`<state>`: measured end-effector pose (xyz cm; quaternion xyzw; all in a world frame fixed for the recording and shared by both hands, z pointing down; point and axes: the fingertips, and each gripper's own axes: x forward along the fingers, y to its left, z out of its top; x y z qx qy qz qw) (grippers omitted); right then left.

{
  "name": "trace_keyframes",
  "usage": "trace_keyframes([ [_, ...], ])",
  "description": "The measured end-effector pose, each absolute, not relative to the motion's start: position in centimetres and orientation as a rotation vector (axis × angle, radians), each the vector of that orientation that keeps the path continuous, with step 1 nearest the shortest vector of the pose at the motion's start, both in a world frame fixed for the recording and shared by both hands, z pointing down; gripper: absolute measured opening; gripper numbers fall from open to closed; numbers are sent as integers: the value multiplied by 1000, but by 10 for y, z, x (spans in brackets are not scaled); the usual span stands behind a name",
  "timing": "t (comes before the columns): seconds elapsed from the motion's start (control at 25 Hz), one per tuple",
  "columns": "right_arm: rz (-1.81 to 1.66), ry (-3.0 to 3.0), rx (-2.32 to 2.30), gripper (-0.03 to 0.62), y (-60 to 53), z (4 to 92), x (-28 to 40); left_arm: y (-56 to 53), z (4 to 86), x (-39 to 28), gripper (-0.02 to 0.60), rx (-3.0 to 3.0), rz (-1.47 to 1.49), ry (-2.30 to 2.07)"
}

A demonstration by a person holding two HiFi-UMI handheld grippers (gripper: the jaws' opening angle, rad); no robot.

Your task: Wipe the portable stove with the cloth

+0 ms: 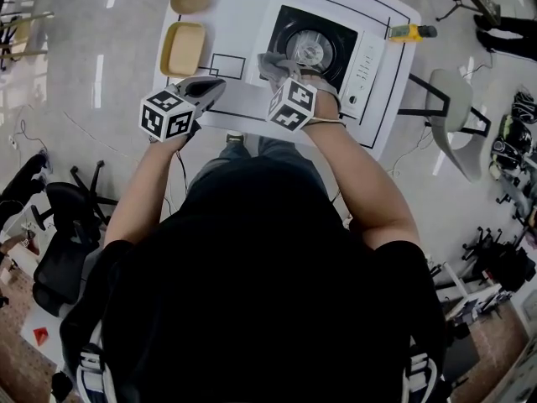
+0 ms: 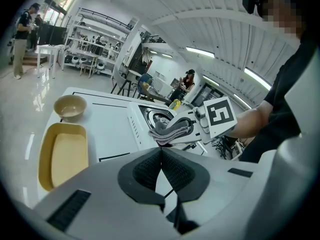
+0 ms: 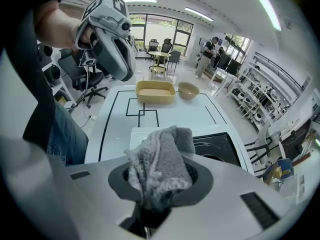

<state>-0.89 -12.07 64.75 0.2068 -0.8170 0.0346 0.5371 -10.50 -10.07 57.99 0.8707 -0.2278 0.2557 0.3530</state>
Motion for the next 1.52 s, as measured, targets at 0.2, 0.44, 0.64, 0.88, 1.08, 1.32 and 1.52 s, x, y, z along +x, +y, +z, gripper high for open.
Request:
trace_keyframes([
  [0.2, 111, -1985, 480, 112, -141, 645, -10, -107, 582, -105, 21, 2236, 655, -609],
  [0.44, 125, -2004, 487, 112, -173, 640, -10, -114, 579, -107, 21, 2217, 648, -637],
  [0.64, 112, -2001, 491, 111, -200, 642, -2, -119, 582, -104, 21, 2200, 645, -658],
  [0.88, 154, -2021, 532, 112, -231, 639, 12, -123, 583, -98, 21, 2189, 646, -662],
  [1.08, 217, -2049, 575, 112, -244, 638, 25, -124, 584, -94, 21, 2183, 650, -662],
  [1.32, 383, -2093, 676, 112, -261, 637, 52, -127, 583, -87, 21, 2185, 659, -649],
  [1.52, 429, -2077, 762, 112, -275, 638, 80, -131, 584, -82, 21, 2192, 663, -632],
])
